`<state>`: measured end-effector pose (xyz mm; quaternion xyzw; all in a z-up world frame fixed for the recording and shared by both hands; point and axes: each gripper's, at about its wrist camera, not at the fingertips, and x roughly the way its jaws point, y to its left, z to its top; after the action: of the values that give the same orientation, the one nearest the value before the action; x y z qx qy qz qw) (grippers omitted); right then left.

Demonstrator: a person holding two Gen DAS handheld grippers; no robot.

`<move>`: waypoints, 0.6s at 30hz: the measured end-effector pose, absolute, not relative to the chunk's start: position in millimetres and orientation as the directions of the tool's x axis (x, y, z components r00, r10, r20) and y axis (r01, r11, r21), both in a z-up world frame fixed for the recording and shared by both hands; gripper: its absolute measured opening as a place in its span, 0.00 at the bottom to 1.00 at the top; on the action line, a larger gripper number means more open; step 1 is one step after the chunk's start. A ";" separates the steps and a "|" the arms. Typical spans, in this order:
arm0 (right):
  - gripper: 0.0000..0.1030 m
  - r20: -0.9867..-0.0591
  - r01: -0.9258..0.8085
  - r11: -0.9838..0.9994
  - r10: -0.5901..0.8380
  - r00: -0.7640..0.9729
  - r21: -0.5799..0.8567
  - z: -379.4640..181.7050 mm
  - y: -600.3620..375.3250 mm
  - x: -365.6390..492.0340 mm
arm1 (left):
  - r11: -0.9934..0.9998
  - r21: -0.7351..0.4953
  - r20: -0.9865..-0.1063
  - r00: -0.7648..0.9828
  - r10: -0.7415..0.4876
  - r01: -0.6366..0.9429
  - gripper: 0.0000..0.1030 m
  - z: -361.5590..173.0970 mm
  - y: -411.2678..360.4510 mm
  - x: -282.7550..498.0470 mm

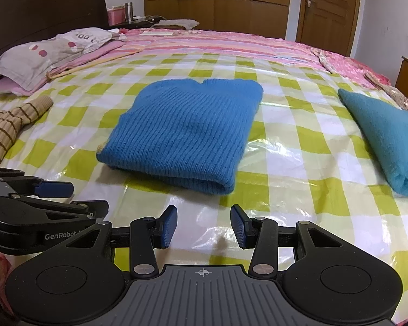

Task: Fold small clothes

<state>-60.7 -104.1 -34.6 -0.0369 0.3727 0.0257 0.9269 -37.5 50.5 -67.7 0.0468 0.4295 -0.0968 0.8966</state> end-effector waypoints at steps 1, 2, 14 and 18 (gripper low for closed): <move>0.42 -0.694 -0.075 0.996 0.021 0.720 -0.048 -35.3 -104.1 -61.3 | 0.977 0.004 -0.778 0.614 -0.131 0.213 0.59 -67.8 50.3 -38.3; 0.42 -0.695 -0.076 0.996 0.022 0.719 -0.048 -36.1 -103.7 -62.1 | 0.977 0.007 -0.778 0.615 -0.128 0.212 0.60 -67.9 50.0 -39.2; 0.47 -0.709 -0.071 0.997 0.033 0.704 -0.024 -44.2 -105.1 -68.2 | 0.981 0.019 -0.774 0.624 -0.109 0.195 0.78 -68.5 48.9 -49.4; 0.48 -0.711 -0.070 0.997 0.036 0.702 -0.019 -46.1 -104.5 -69.9 | 0.981 0.026 -0.774 0.625 -0.103 0.193 0.81 -69.3 47.3 -53.7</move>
<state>-69.9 -104.5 -46.1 -0.0225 0.3848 0.0288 0.9223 -53.7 47.3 -69.3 0.0530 0.4249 -0.0820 0.8999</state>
